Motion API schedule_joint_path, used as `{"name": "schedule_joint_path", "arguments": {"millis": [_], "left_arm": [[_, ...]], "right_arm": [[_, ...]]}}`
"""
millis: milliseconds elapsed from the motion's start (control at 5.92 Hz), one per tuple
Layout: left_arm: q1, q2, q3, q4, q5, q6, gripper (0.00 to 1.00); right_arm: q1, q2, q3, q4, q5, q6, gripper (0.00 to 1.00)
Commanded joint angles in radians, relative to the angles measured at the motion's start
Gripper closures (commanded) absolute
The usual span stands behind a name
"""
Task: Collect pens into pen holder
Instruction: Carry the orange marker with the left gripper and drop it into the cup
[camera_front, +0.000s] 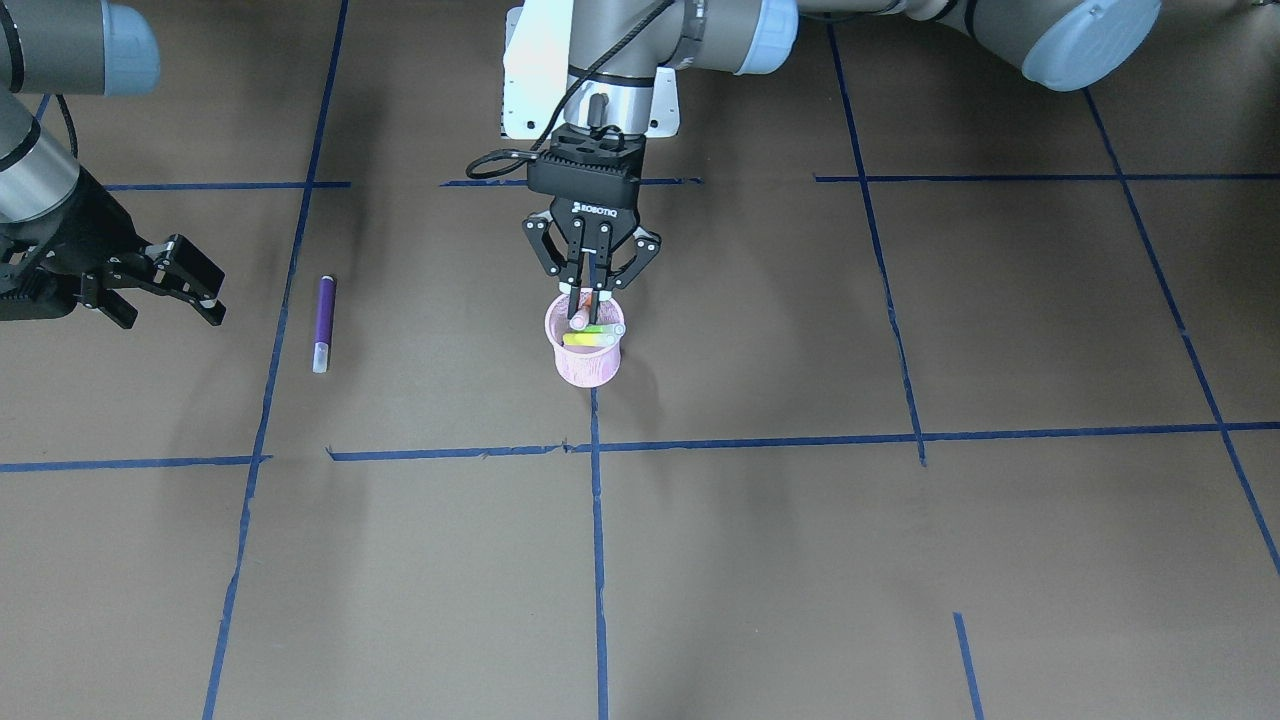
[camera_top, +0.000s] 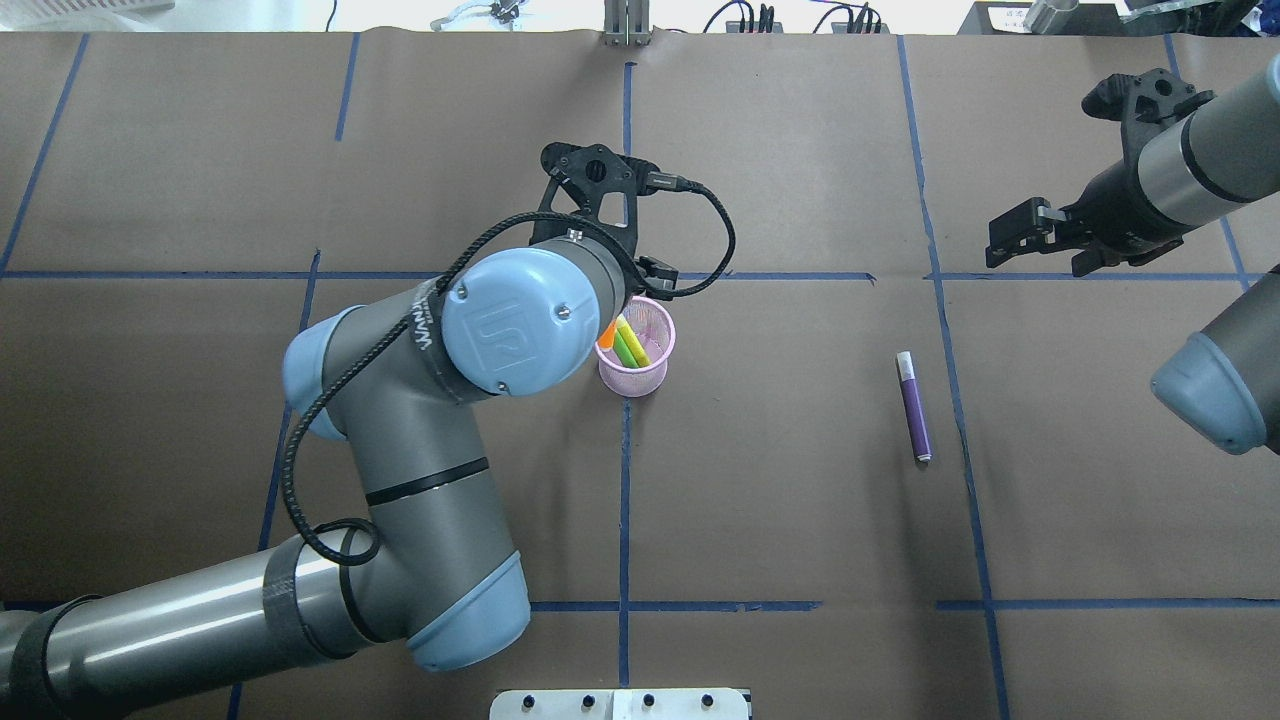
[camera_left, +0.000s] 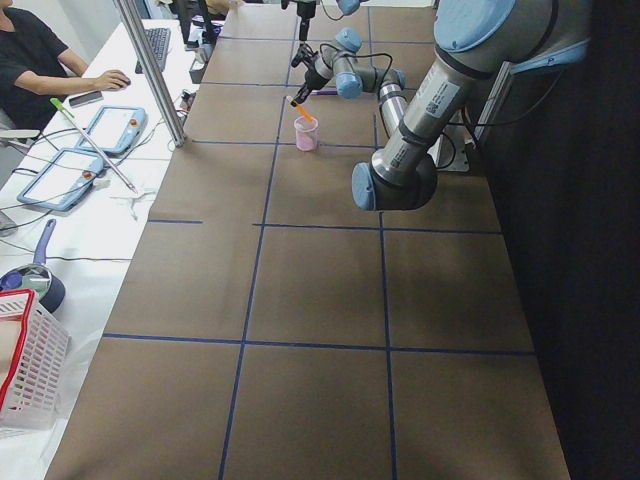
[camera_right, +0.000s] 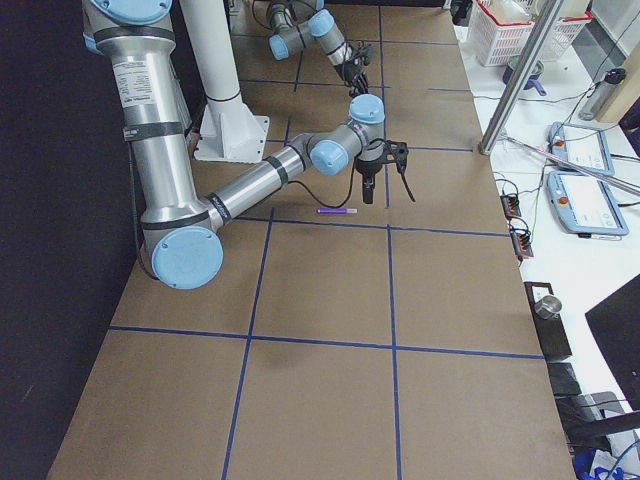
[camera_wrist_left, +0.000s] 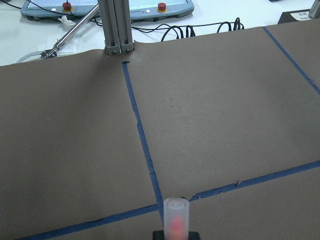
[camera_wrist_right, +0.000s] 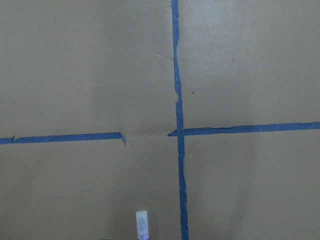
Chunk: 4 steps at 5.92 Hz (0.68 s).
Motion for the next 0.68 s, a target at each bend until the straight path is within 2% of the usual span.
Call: {"name": "schedule_joint_path", "arguments": {"millis": [0,169,507], "left_arm": [[0.015,-0.004,0.045,-0.051,0.014,0.001,0.79],[0.015,-0.002,0.046,-0.052,0.014,0.008,0.67],[0.015,0.004,0.051,-0.052,0.014,0.016,0.28]], "right_arm": [[0.0,-0.002,-0.001,0.0,0.0,0.0,0.0],[0.0,-0.002,-0.002,0.0,0.0,0.0,0.0],[0.0,0.0,-0.004,0.0,0.0,0.0,0.0]]}}
